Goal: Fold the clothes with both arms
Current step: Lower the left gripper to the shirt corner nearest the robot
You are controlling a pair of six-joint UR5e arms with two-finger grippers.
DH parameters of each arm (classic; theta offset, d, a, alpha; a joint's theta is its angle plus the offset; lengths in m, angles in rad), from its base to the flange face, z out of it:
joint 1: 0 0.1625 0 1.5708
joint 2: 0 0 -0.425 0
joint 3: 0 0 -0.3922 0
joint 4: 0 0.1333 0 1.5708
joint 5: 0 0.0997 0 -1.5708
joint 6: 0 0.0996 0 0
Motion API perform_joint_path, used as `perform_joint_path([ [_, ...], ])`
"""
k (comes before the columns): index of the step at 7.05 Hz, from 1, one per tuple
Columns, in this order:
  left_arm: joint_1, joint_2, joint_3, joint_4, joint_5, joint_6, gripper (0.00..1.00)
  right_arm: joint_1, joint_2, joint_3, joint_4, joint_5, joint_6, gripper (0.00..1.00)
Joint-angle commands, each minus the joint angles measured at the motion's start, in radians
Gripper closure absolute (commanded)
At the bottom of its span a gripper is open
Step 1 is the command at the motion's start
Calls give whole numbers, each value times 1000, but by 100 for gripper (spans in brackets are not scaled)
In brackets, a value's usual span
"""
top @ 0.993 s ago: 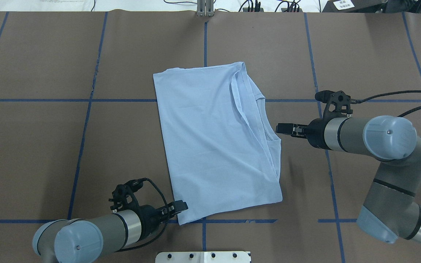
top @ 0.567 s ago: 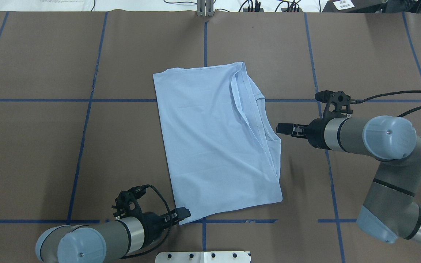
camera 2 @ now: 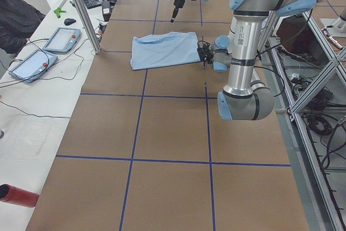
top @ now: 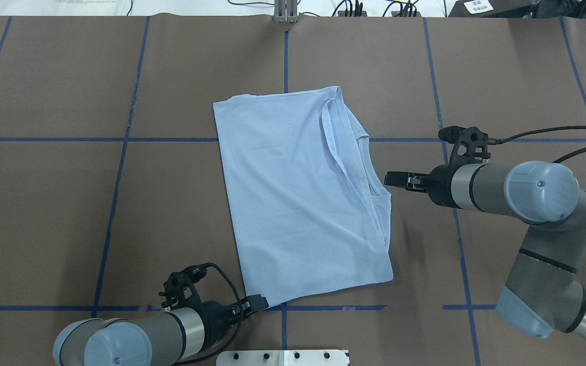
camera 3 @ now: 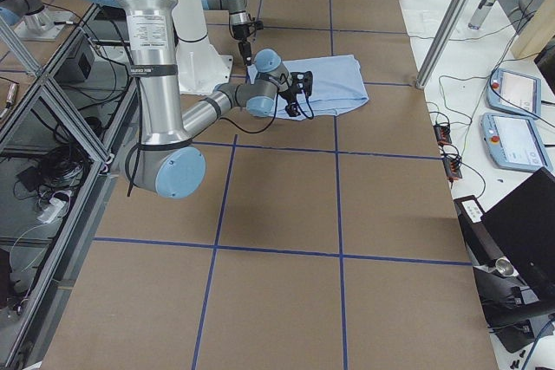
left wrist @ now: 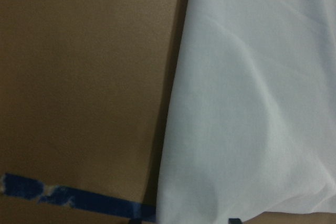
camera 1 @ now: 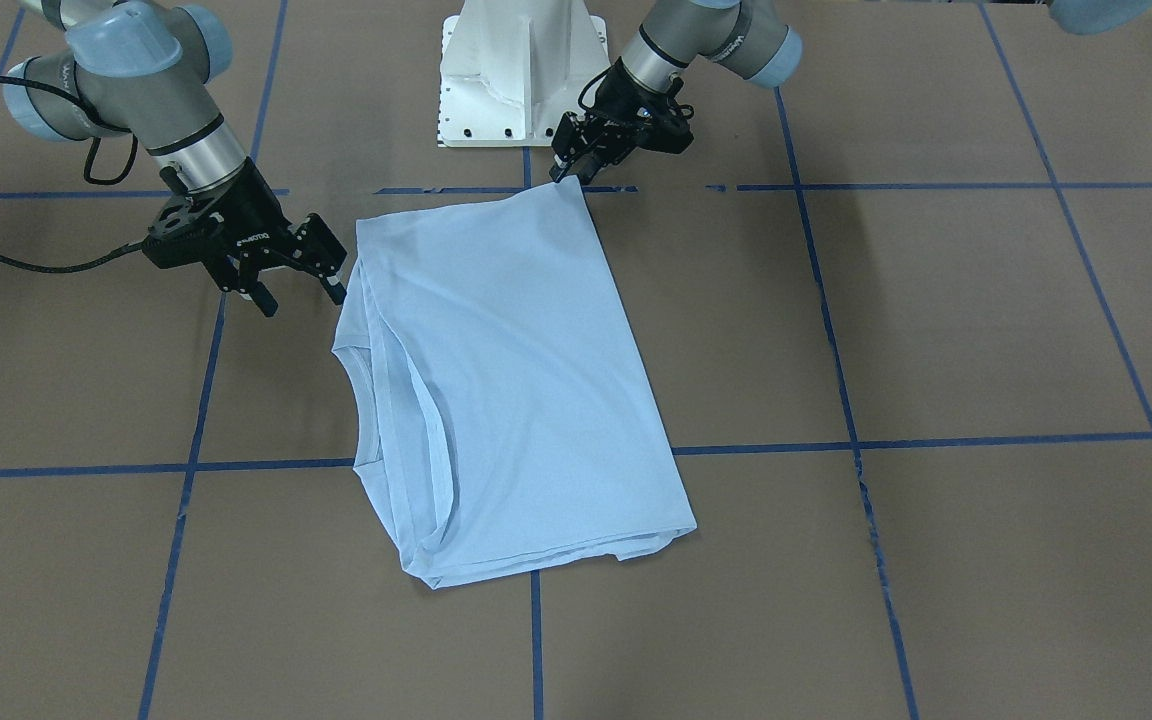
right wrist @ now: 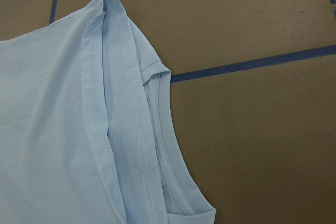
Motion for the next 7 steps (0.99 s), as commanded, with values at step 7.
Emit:
perform_joint_path([
  [7,-1,-2,2,0,27,1,69,-2,-1,-3,0,-2,0,0],
])
